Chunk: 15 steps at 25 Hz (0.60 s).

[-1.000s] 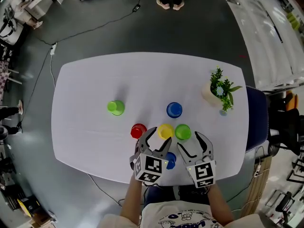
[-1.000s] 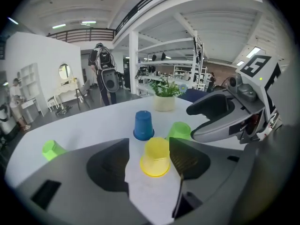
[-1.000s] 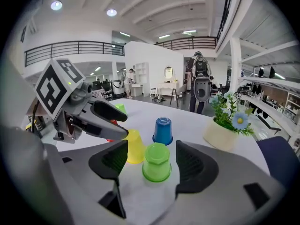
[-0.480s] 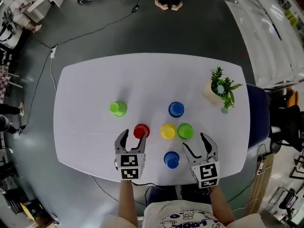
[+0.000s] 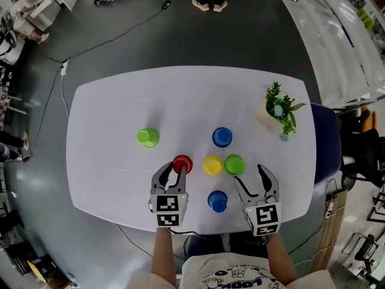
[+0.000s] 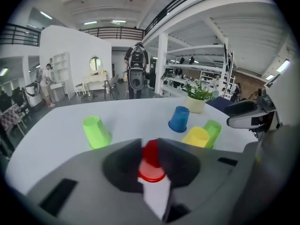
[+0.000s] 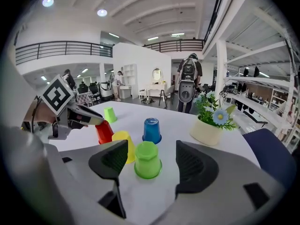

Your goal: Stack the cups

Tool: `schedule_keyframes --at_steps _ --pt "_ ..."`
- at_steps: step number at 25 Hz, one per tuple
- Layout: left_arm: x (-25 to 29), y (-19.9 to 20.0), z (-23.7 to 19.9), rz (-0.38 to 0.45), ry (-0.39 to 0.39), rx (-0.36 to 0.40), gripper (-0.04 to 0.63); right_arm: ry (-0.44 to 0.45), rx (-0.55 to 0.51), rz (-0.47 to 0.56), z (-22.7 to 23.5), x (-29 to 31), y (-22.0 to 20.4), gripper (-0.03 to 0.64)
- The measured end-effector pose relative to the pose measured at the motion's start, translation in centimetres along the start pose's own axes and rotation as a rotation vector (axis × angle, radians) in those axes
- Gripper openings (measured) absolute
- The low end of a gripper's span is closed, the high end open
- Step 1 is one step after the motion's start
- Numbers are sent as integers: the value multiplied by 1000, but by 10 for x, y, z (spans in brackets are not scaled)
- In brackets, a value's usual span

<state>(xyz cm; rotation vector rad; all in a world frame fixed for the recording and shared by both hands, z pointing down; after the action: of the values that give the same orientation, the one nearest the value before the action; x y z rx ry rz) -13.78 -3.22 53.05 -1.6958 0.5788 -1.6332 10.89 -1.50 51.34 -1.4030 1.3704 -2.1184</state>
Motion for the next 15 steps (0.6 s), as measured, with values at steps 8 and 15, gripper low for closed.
schedule_keyframes --at_steps 8,15 --pt "-3 9 19 23 -67 5 159 76 -8 -2 -20 -8 0 336" --pt "10 -7 28 -31 -123 -59 275 360 -28 -117 -77 -13 -22 366"
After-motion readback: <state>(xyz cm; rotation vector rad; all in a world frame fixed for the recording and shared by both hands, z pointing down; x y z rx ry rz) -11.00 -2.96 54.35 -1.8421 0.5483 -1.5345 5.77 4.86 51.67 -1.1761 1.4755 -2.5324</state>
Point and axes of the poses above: the fingertips, and each gripper's own axes: x forward along the fingers, z to its right, y out of its top, the point moved 6 cm from there along -x, backward along the fingers, and after that the axes turned 7 degrees about y, right-handed, at the moved point
